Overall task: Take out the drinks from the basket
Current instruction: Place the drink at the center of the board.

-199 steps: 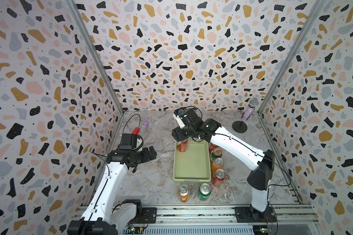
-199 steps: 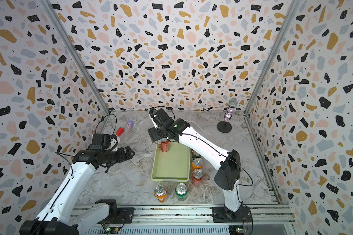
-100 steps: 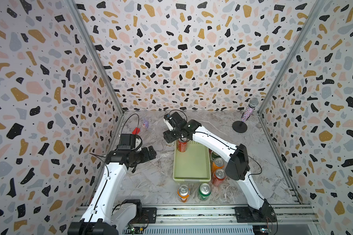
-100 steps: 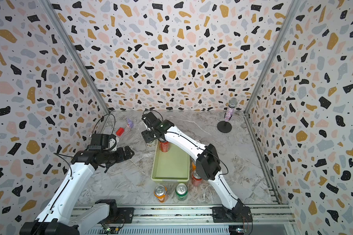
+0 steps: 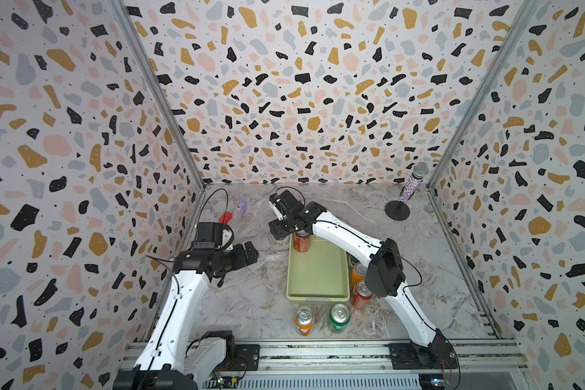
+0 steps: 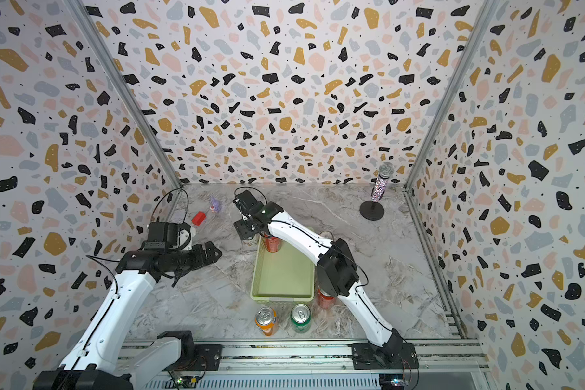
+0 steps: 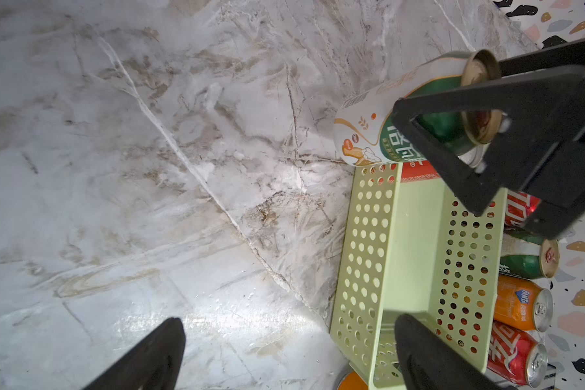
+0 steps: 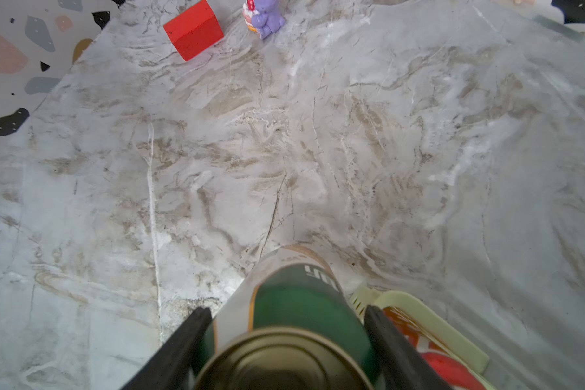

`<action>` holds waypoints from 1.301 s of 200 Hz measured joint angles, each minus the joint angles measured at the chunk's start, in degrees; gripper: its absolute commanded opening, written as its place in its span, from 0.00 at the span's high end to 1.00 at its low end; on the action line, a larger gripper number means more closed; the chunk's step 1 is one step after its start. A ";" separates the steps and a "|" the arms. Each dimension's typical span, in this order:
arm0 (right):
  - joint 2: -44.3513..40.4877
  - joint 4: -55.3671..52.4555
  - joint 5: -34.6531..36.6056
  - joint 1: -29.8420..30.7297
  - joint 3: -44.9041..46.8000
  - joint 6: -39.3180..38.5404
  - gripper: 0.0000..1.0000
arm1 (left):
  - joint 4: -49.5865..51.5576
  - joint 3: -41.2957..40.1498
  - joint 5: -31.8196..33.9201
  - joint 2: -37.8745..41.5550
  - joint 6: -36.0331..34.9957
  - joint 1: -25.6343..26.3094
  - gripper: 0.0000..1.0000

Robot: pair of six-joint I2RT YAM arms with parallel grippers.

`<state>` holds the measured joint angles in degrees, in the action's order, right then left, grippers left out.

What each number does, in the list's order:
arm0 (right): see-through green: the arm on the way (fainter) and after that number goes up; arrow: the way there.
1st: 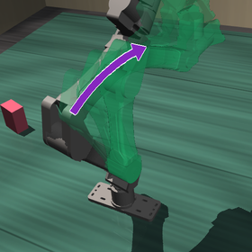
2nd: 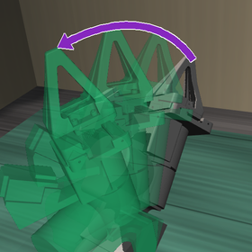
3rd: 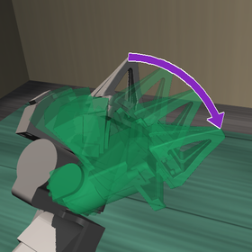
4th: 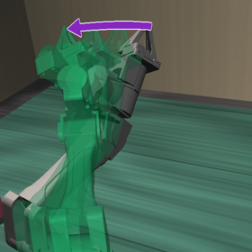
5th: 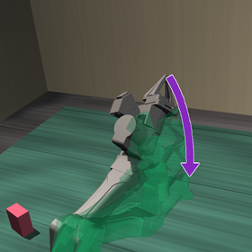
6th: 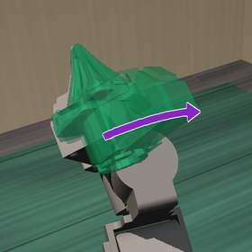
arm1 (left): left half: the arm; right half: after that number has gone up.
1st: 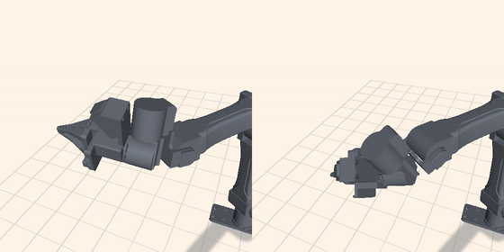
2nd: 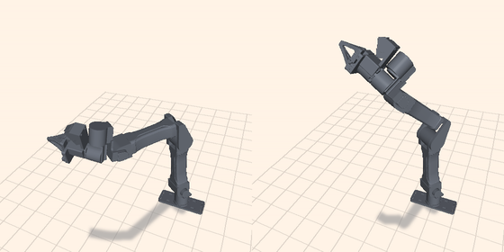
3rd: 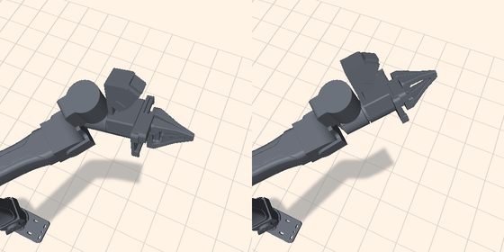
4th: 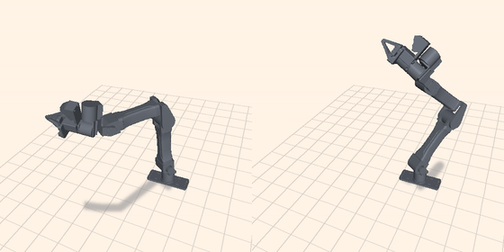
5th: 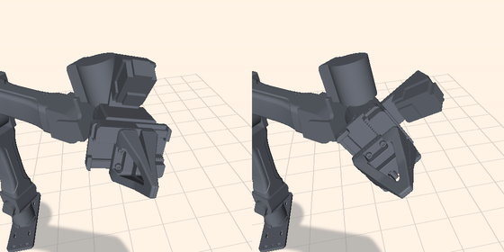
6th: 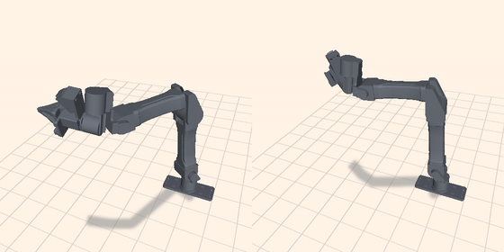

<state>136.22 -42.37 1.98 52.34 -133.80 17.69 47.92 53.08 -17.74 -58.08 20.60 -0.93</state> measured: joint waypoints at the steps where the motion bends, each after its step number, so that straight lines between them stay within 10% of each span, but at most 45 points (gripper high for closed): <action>1: 0.04 0.00 0.02 0.00 0.00 0.00 0.69 | 0.00 0.00 -0.02 0.00 0.00 -0.02 0.00; 260: 4.66 1.62 2.38 0.85 0.00 -0.17 0.27 | -0.20 0.00 -1.57 1.27 0.00 -0.42 0.00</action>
<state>140.88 -40.75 4.36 53.19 -133.80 17.52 47.72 53.08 -19.31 -56.82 20.60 -1.34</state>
